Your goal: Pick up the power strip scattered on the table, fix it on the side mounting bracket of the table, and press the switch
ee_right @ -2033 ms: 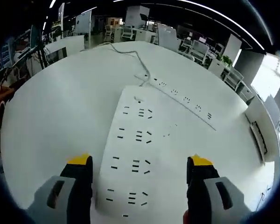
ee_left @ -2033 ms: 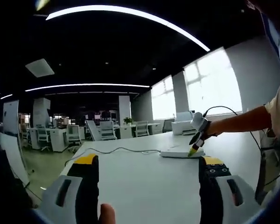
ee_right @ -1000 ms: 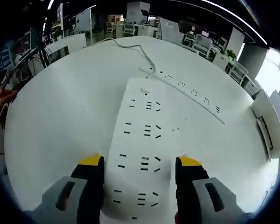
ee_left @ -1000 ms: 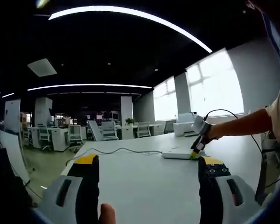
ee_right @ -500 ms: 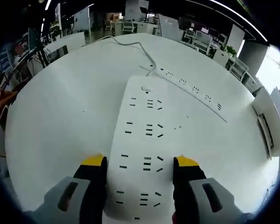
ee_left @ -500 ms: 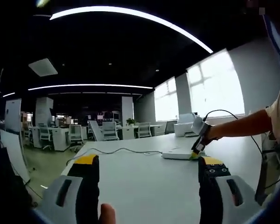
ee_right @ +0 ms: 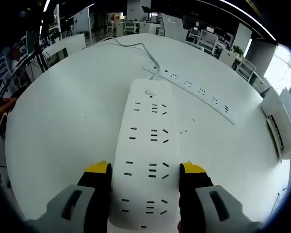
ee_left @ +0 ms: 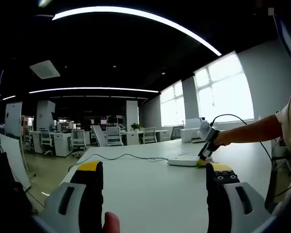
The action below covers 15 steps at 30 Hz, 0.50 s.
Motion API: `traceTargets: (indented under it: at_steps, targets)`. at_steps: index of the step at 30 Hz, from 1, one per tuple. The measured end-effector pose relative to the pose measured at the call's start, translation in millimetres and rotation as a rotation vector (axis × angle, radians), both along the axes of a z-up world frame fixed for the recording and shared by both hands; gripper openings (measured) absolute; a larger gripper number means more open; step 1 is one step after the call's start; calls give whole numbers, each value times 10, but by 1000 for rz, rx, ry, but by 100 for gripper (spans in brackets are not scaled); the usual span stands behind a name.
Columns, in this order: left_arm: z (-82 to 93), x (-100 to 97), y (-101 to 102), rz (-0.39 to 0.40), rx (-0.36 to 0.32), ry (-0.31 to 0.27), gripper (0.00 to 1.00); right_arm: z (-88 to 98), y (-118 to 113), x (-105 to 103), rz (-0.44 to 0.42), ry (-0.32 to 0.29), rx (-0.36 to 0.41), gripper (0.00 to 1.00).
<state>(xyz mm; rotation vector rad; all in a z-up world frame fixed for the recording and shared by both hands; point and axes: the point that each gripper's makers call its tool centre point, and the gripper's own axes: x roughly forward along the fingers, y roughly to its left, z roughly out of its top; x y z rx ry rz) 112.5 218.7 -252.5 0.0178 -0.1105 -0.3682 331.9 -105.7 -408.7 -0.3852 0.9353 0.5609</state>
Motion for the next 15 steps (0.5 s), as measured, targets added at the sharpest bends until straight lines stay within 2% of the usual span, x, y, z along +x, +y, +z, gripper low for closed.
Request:
traceTargets:
  at_steps: [15]
  targets:
    - [5, -9, -2, -1, -1, -1, 91, 8, 86, -40, -1, 14, 9, 50]
